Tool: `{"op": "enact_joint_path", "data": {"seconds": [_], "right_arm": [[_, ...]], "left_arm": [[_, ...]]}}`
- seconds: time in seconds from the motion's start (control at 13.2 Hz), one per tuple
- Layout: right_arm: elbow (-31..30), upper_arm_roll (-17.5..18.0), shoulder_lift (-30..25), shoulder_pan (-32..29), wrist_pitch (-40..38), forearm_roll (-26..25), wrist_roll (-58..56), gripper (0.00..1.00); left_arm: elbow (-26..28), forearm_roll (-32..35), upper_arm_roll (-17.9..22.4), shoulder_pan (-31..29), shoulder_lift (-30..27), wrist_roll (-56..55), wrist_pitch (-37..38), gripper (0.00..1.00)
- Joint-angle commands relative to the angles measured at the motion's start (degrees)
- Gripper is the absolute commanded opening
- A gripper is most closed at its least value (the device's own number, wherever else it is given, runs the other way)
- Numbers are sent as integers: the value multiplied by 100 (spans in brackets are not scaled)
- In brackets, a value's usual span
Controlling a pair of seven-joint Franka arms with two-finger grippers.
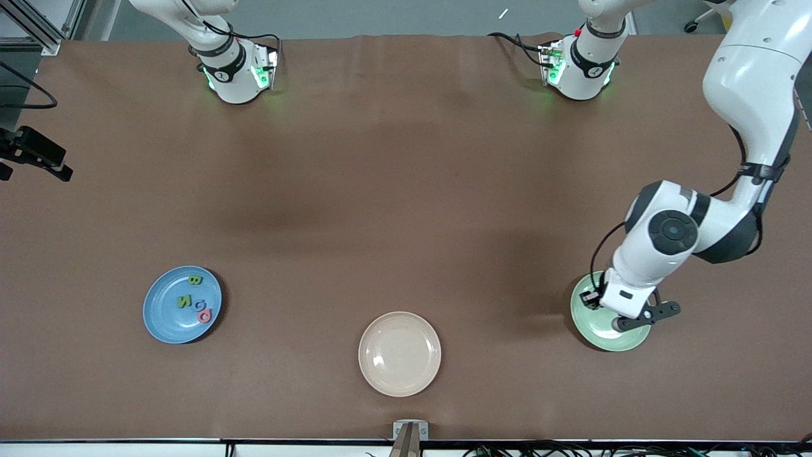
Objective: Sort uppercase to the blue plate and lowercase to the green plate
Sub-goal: 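Carry the blue x to the green plate with the left gripper and release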
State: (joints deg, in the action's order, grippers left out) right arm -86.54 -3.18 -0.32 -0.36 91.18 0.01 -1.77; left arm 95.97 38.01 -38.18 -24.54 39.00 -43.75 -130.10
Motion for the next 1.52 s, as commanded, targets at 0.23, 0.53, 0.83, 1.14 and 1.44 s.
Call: {"op": "enact_joint_path", "data": {"seconds": [0.23, 0.53, 0.83, 1.14, 1.44], "right_arm": [[-144, 10, -161, -26, -4, 69, 80, 100], [-135, 10, -161, -34, -13, 69, 80, 100], [-135, 10, -161, -25, -13, 69, 80, 100], [-135, 10, -161, -25, -13, 69, 80, 100], [-135, 10, -161, -25, -13, 69, 80, 100]], "left_arm": [[158, 14, -22, -279, 213, 587, 55, 5], [176, 23, -5, -446, 318, 832, 20, 8], [132, 5, -5, -402, 354, 833, 2, 11], [123, -4, -5, -384, 442, 824, -111, 13], [97, 5, -5, -358, 512, 824, -226, 18]]}}
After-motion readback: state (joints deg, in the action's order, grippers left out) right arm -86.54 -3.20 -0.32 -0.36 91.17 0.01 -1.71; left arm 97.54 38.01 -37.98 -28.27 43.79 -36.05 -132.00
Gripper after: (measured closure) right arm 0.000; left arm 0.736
